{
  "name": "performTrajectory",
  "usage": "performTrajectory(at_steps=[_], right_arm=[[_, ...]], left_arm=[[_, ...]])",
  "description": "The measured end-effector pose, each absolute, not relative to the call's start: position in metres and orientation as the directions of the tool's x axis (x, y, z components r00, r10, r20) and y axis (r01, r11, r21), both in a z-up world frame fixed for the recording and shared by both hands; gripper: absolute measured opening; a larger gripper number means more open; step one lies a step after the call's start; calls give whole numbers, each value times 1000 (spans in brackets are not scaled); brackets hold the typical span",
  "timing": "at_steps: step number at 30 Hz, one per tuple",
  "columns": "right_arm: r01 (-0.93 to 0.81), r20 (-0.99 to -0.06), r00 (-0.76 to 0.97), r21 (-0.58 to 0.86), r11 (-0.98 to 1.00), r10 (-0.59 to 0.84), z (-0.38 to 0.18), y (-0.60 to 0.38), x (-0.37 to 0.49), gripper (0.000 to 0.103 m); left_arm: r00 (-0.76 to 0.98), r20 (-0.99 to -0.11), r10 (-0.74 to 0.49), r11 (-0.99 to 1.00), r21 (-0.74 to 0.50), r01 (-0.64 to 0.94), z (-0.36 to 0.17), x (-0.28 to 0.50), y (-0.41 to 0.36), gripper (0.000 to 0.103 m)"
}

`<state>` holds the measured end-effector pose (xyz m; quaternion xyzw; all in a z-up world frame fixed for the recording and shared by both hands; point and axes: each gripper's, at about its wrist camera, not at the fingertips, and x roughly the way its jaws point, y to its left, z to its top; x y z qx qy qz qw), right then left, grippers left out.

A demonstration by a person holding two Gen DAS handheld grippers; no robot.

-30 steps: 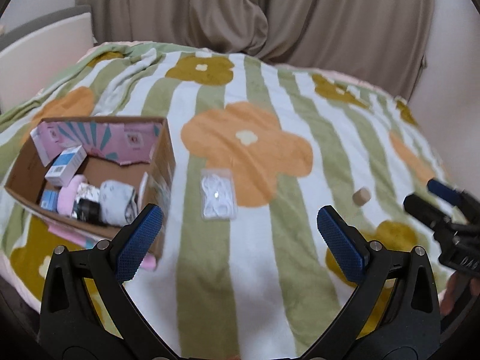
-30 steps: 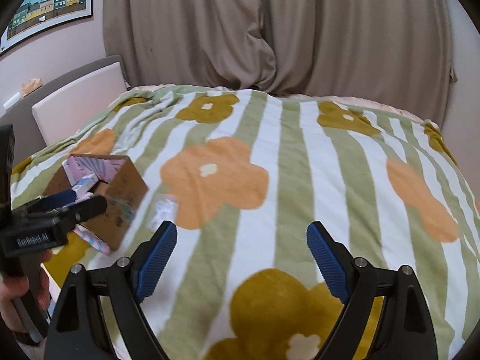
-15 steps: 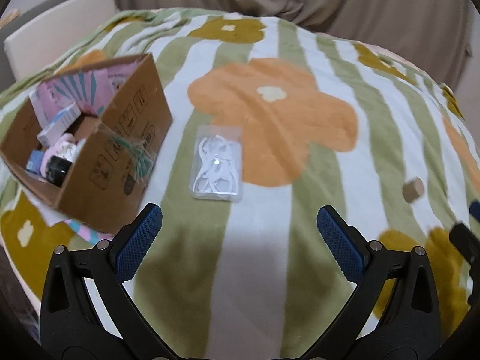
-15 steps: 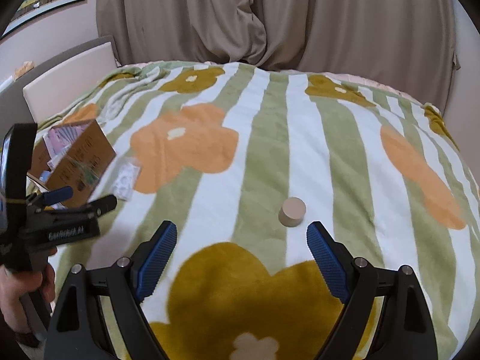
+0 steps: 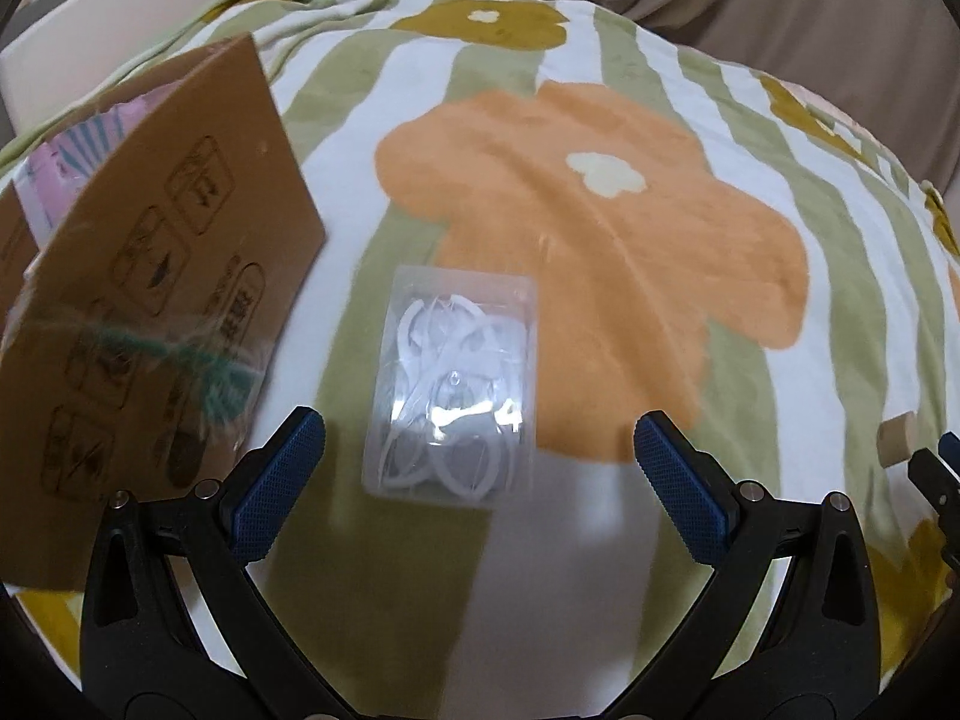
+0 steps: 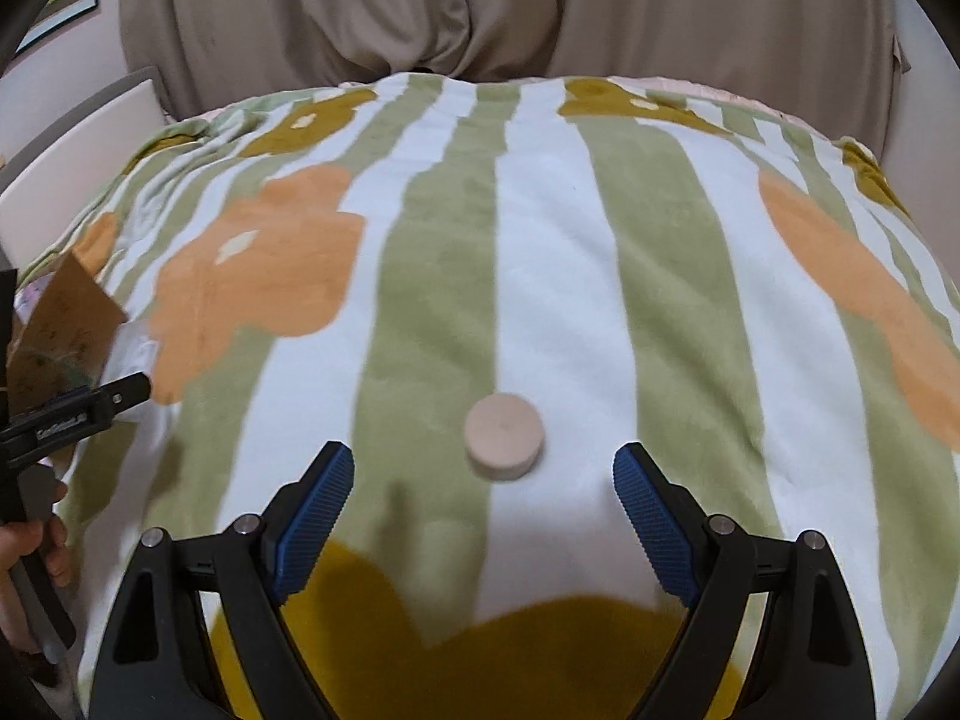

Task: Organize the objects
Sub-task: 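Grasp the clear clip pack with the left tool while the right tool grasps the beige lid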

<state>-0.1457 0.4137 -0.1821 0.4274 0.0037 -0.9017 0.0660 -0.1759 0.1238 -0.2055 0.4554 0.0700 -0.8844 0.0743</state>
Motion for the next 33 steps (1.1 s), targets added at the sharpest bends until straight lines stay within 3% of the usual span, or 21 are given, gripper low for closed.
performTrajectory(at_steps=[7,11,18,21,28,33], right_arm=[[85,-769,-630,70,-994,-108,-197,419,-159,85],[53,-770,-631,85,-995,-99,-200,425,-162,71],[49,-773,-631,53,-997,-72,-202,420,-166,54],[44,-776,-628,42,-998,-61,-203,419,-168,49],[60,-773,-633,9,-998,-45,-202,413,-169,32],[70,-773,-634,-24,-997,-26,-202,408,-169,31]], left_arm=[[-609,-791,-52,-981,-75,181,-206,-182,119,94],[-605,-796,-7,-972,-138,193,-210,-187,108,81],[-606,-795,-4,-970,-143,194,-215,-189,104,69],[-605,-797,-8,-971,-138,194,-214,-189,103,53],[-608,-794,-4,-975,-131,178,-214,-188,104,52],[-613,-790,9,-975,-144,172,-213,-188,102,52]])
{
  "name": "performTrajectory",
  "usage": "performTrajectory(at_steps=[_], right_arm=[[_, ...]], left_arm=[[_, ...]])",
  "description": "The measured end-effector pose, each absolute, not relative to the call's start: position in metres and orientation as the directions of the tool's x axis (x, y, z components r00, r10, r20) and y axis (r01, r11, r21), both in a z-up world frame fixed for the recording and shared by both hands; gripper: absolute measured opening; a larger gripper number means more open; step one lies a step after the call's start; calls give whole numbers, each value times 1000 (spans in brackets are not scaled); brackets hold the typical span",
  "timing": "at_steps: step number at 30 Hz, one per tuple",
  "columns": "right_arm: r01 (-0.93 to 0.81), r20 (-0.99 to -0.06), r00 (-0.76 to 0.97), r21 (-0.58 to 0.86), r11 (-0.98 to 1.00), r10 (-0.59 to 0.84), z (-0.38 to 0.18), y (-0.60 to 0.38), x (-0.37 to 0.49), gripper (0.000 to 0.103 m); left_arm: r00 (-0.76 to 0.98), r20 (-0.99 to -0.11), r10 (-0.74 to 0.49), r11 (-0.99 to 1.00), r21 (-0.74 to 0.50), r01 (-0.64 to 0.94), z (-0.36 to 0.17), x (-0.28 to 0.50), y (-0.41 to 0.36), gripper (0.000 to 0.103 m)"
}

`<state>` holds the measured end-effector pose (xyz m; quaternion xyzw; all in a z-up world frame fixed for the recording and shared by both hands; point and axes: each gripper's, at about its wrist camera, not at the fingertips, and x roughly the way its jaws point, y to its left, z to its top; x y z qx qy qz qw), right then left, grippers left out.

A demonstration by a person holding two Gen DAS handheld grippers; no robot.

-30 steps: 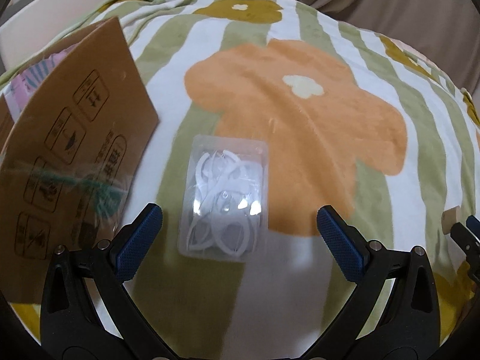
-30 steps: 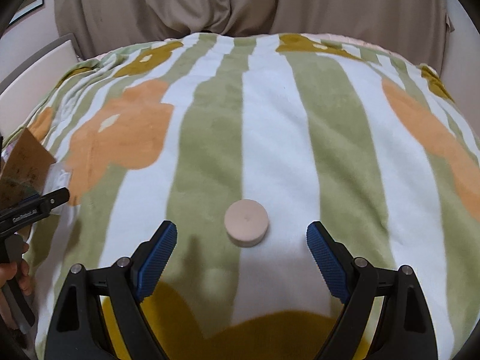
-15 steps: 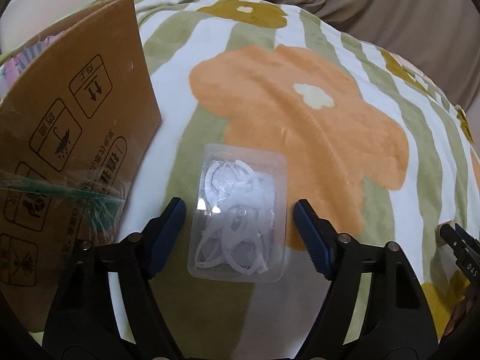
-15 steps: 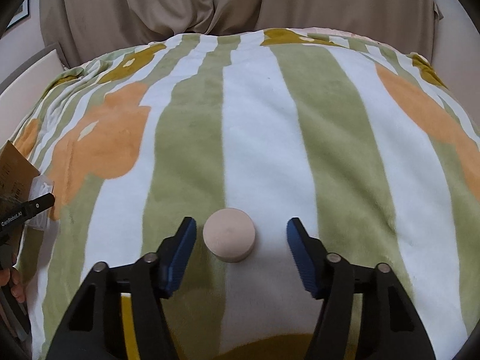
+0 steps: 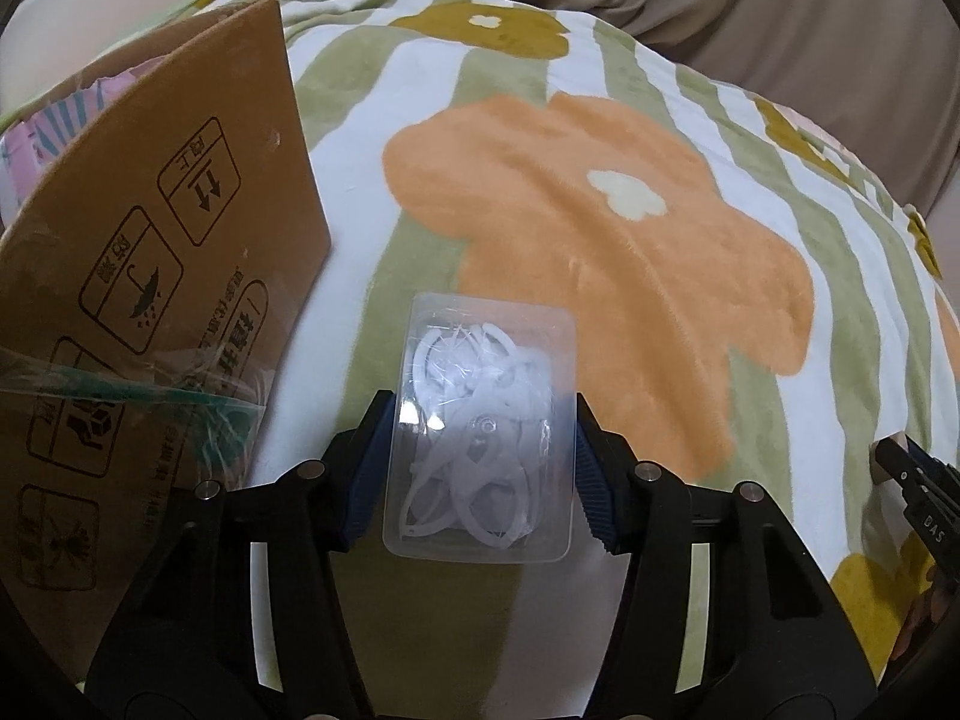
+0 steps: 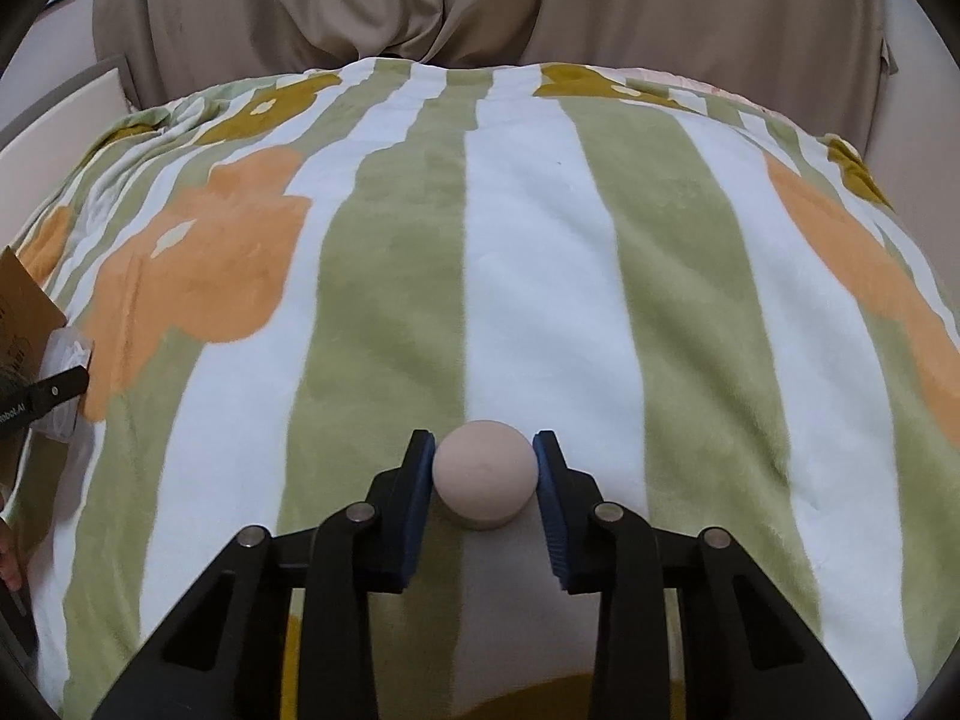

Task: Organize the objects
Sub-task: 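Grasp the clear clip pack with the left tool while the right tool grasps the beige lid, then carry the clip pack and beige lid over the cardboard box with both tools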

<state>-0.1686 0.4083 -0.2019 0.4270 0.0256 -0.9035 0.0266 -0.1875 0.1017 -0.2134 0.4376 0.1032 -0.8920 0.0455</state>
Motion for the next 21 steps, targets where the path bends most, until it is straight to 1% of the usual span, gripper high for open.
performTrajectory(at_steps=[10,21], right_arm=[[90,-765,-644,-40,-995,-27,-194,400,-164,31],[102,-735,-676,-26,-994,-50,-163,385,-147,31]], left_arm=[[-630,-776,33,-974,-166,154,-207,-183,101,52],[-699,-707,106,-971,-225,80,-154,-167,104,52]])
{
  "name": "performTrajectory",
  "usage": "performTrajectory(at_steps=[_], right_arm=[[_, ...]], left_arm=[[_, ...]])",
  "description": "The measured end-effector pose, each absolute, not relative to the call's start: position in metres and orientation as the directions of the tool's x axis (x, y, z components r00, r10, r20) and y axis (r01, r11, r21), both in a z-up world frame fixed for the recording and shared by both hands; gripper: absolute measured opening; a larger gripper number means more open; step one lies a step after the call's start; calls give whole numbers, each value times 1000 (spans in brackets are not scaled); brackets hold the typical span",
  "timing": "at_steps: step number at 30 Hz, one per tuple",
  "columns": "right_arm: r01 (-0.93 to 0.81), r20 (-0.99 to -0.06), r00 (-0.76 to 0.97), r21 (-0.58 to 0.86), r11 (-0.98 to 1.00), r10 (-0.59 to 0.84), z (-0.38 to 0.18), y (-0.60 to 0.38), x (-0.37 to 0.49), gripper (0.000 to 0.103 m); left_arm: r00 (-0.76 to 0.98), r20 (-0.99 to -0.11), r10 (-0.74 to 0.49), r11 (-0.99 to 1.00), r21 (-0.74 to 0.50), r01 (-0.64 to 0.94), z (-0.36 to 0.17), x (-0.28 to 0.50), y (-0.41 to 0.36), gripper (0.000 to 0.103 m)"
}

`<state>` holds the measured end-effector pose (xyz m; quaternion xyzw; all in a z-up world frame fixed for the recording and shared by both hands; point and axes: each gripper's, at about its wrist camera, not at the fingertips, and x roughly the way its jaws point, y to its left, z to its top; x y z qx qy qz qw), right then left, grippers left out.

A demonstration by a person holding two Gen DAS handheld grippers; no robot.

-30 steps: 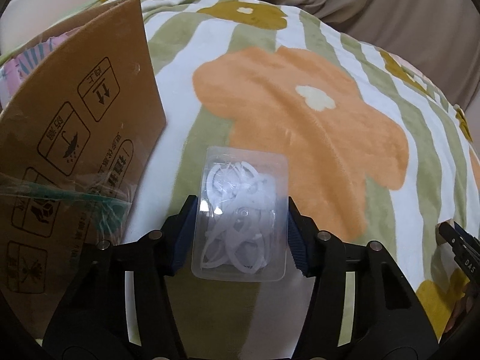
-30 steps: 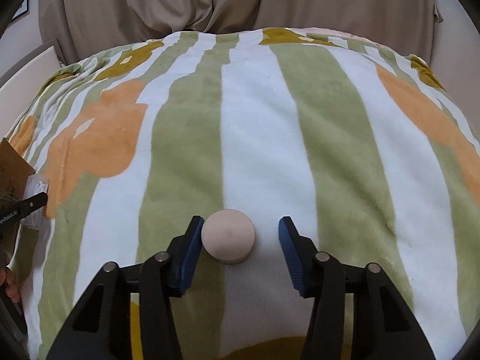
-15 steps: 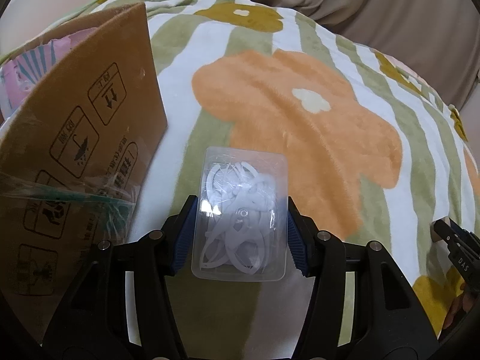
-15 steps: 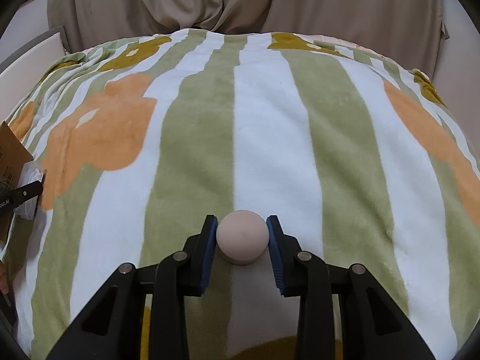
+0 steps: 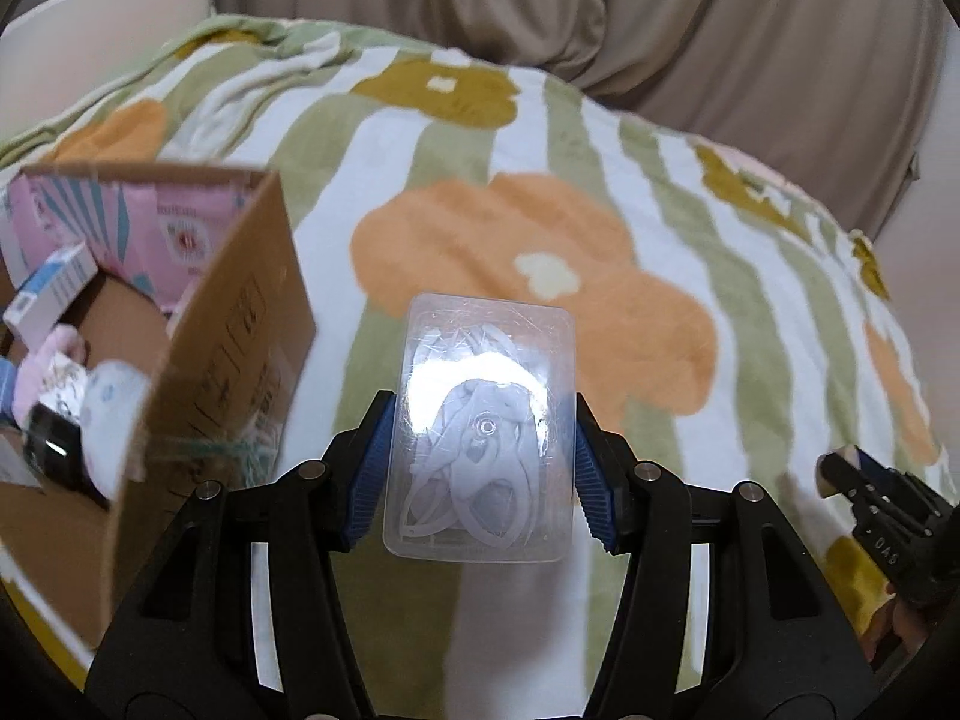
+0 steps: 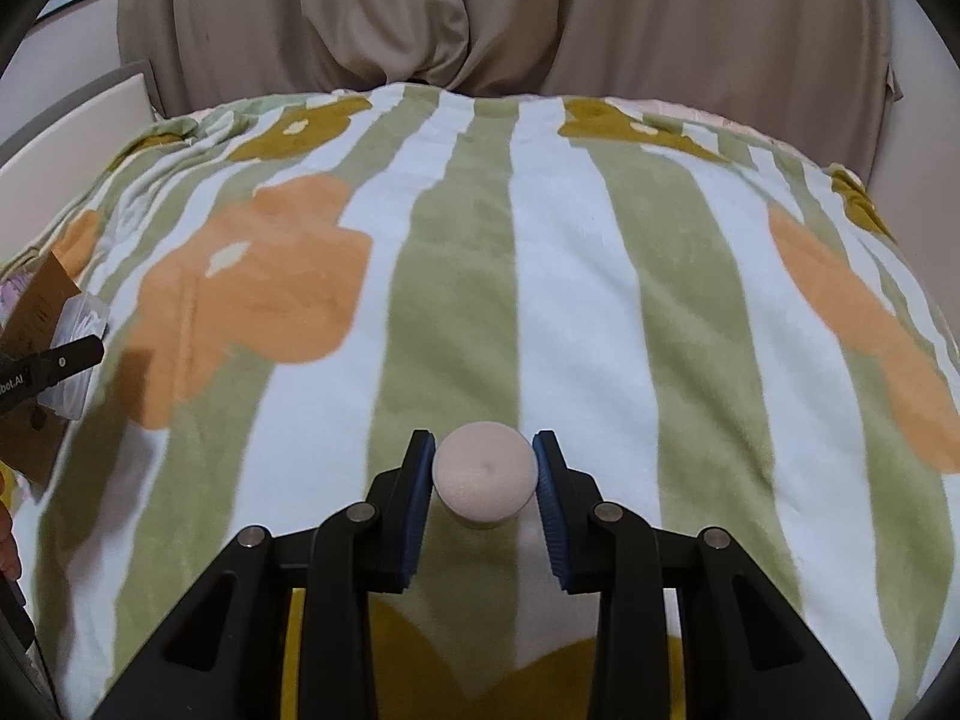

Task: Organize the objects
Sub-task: 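Carry the clip pack and beige lid over the cardboard box with both tools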

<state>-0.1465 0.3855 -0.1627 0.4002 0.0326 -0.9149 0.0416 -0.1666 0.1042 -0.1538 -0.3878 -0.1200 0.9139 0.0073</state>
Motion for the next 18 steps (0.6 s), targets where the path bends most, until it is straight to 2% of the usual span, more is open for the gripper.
performTrajectory(at_steps=[18], right_arm=[[167,-646,-755,-22,-986,-114,-73,326,-120,31]], left_arm=[[-804,-579,136,-978,-209,-15,-41,-128,59,52]])
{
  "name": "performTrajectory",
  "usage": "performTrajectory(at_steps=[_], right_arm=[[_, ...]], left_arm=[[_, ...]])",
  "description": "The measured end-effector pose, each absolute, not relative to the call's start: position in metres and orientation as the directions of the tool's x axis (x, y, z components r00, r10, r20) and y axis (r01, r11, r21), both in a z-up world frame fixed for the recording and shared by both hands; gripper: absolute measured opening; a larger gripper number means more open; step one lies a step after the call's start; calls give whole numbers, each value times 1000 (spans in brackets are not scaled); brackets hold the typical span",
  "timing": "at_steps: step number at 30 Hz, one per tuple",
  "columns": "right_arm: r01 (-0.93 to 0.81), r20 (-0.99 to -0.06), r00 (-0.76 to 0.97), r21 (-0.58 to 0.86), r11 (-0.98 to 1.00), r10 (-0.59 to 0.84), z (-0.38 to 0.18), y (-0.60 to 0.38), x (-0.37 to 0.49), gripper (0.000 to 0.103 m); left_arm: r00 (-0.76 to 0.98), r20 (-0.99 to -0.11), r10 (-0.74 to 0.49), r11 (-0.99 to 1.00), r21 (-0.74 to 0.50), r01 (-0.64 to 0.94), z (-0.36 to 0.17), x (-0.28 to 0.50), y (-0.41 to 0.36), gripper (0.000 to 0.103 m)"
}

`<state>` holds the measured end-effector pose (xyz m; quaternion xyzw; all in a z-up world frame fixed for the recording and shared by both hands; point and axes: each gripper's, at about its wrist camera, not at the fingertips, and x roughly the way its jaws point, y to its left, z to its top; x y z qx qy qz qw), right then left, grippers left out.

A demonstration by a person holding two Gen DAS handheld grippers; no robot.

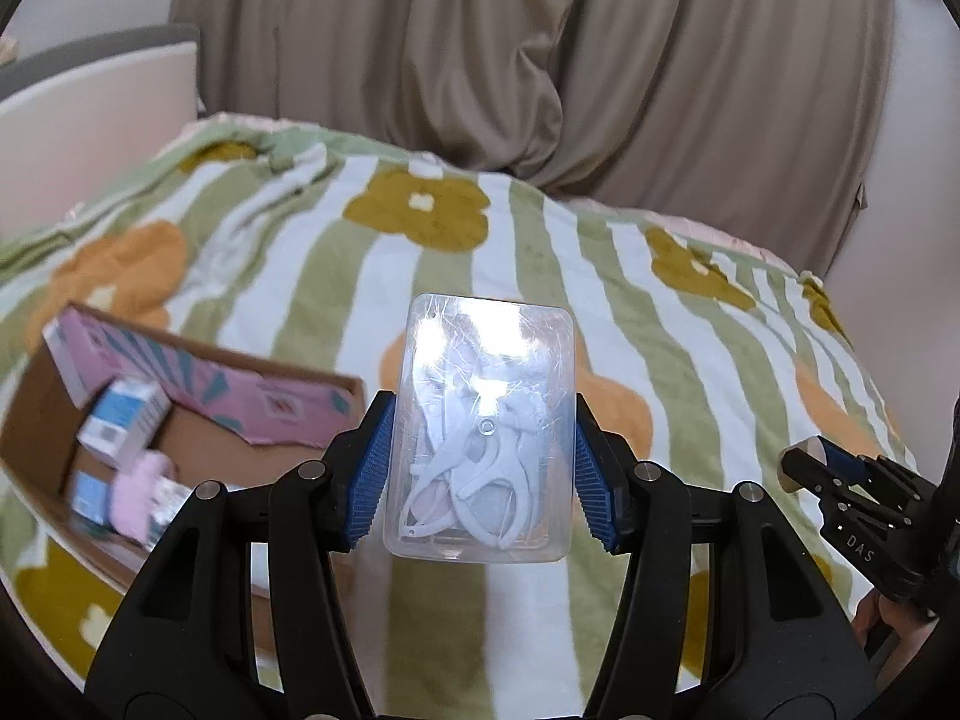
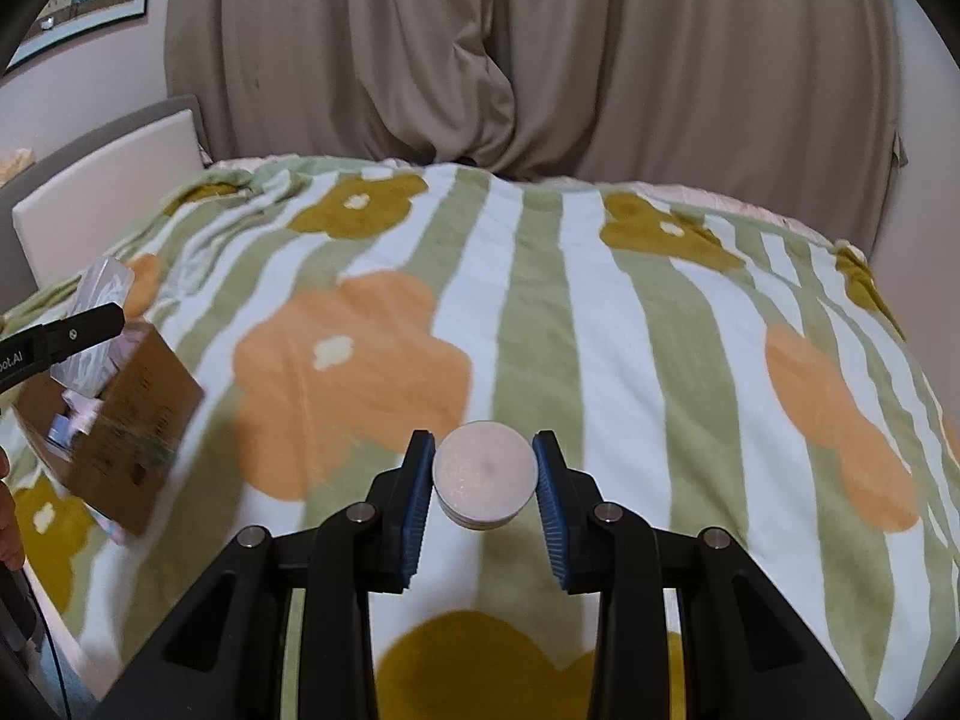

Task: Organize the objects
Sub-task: 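Carry the clip pack and beige lid over the cardboard box with both tools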

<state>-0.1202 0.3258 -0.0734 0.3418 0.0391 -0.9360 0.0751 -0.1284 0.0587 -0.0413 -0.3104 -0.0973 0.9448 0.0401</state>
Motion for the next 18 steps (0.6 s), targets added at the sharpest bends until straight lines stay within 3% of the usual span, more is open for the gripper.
performTrajectory(at_steps=[18], right_arm=[[374,-611,-733,4,-927,-299,-35,163,-122,31]], left_arm=[[-830,-556,50,-989,-141,34,-8,-119,-62,52]])
